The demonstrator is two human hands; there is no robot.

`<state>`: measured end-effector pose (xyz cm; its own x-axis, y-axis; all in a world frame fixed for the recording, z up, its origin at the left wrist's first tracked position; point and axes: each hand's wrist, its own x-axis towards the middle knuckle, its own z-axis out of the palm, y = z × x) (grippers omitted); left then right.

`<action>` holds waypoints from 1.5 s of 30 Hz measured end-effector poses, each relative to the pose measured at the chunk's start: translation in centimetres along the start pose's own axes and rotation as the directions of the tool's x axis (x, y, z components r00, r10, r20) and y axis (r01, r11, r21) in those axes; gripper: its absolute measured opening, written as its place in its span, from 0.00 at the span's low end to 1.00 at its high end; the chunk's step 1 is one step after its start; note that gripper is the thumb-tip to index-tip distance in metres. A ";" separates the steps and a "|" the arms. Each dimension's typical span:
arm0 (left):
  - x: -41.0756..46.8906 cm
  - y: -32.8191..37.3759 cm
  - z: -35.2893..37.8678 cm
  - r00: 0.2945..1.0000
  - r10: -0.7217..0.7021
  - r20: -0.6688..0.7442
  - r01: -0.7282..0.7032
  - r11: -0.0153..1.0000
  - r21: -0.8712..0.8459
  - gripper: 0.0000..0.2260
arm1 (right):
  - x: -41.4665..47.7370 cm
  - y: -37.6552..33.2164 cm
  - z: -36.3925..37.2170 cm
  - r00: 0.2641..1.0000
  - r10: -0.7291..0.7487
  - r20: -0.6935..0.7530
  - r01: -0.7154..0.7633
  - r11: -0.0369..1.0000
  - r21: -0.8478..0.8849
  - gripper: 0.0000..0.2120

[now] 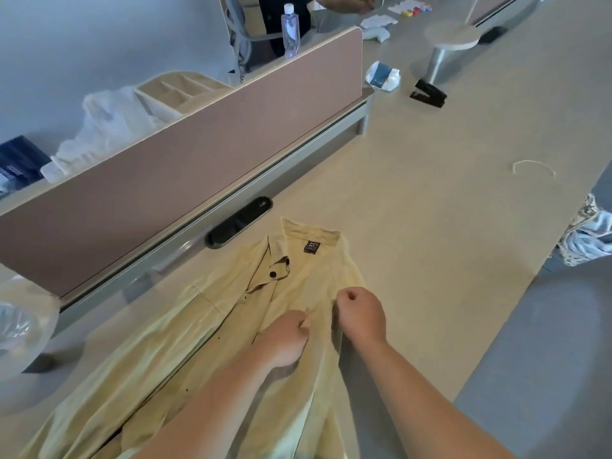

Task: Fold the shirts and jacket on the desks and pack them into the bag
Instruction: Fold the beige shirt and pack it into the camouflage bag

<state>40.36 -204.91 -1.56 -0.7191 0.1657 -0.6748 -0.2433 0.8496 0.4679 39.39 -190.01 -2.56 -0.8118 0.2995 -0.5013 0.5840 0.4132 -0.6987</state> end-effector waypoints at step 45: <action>-6.7 -2.2 -1.1 0.997 0.003 0.077 -0.003 1.000 -0.003 0.19 | -6.3 0.2 -0.3 0.983 0.079 -0.163 -0.099 0.988 -0.120 0.09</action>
<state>45.04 -208.42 2.56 -0.6675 0.2061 -0.7155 -0.2431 0.8479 0.4711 44.63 -191.55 0.68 -0.7520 0.4677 -0.4645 0.6575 0.4818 -0.5793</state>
